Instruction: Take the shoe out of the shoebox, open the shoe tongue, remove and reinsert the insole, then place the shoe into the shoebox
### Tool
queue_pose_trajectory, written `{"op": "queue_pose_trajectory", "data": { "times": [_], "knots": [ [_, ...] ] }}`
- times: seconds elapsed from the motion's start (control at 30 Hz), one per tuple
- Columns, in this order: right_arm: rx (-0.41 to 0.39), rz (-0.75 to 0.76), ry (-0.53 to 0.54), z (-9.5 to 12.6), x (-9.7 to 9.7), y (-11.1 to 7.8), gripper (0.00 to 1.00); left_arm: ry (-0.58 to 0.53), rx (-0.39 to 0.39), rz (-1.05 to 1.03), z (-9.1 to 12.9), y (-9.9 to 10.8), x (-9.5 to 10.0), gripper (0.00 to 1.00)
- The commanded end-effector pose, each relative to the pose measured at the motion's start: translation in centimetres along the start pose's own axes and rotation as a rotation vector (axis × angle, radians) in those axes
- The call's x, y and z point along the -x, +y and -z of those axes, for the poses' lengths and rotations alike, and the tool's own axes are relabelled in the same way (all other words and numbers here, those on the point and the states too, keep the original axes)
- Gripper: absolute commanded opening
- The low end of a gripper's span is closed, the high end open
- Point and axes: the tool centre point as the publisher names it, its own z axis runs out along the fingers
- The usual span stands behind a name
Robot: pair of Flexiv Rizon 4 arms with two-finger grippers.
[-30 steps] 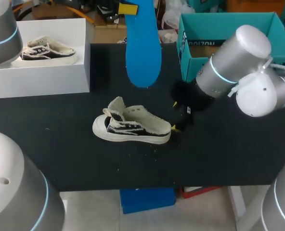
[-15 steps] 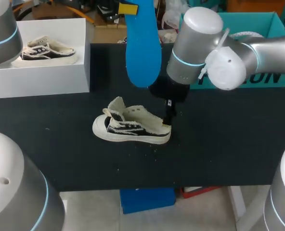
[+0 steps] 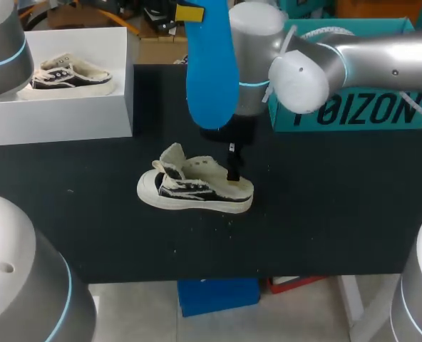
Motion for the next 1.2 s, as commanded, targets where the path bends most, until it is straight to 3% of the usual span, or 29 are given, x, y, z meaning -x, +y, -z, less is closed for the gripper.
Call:
{"op": "queue_pose_trajectory", "data": {
  "times": [0.03, 0.53, 0.73, 0.83, 1.2],
  "knots": [
    [-0.13, 0.0, 0.0, 0.5, 0.0, 1.0, 1.0, 0.0, 0.003, 0.001, 0.0, 0.0, 0.0, 0.0],
    [-0.143, -0.017, 0.001, 0.7, -0.5, 3.3, 1.0, 0.0, 0.003, 0.001, 0.0, 0.0, 0.0, 0.0],
    [-0.136, -0.028, 0.005, 0.4, -0.9, 4.2, 0.5, 0.0, 0.003, 0.001, 0.0, 0.0, 0.0, 0.0],
    [-0.131, -0.032, 0.005, 0.3, -1.2, 4.6, 0.44, 0.0, 0.003, 0.001, 0.0, 0.0, 0.0, 0.0],
    [-0.098, -0.046, 0.009, -0.9, -1.8, 5.8, 0.44, 0.0, 0.003, 0.001, 0.0, 0.0, 0.0, 0.0]
  ]
}}
